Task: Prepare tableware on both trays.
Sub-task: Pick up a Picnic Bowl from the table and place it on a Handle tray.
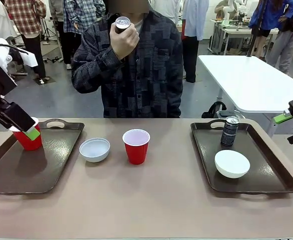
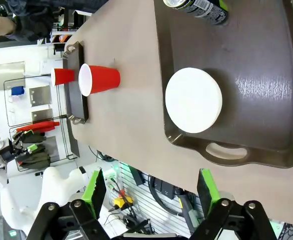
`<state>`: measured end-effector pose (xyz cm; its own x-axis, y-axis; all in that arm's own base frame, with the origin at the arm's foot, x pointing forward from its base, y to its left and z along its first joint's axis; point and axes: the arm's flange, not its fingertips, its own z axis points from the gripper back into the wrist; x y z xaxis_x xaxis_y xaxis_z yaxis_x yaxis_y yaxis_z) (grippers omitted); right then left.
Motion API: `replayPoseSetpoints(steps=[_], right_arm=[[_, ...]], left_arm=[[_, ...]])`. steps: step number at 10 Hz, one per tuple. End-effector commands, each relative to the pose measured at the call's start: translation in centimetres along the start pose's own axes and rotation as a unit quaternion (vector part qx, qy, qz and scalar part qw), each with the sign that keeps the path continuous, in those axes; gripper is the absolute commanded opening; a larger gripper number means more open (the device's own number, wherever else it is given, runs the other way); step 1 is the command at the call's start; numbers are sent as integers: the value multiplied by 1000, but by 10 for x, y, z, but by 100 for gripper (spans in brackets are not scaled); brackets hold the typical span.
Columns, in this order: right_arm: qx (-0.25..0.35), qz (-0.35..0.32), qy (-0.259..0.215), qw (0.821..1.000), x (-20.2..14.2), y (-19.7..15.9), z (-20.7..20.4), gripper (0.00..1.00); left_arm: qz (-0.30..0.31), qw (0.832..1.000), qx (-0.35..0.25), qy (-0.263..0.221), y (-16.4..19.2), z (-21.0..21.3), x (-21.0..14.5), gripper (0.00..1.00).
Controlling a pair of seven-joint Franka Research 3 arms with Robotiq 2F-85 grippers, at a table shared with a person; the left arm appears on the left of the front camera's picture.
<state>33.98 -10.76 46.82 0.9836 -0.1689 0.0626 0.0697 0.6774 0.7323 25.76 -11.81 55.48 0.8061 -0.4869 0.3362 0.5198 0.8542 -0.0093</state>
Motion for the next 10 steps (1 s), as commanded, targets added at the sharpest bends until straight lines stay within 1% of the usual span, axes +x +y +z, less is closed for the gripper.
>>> replayPoseSetpoints(steps=[1,5,7,8,9,10], right_arm=[[0,1,3,1000,-1,1,1,95],[0,1,3,1000,-1,1,1,95],[0,1,3,1000,-1,1,1,95],[0,1,3,1000,-1,1,1,95],[0,1,3,1000,-1,1,1,95],[0,1,3,1000,-1,1,1,95]], left_arm=[[28,1000,-4,-4,3,-11,12,100],[52,998,-4,23,7,-30,43,100],[63,997,-13,36,9,-44,68,100],[77,996,-14,41,9,-55,83,100],[89,995,-11,44,10,-65,97,100],[105,994,12,39,11,-78,110,100]])
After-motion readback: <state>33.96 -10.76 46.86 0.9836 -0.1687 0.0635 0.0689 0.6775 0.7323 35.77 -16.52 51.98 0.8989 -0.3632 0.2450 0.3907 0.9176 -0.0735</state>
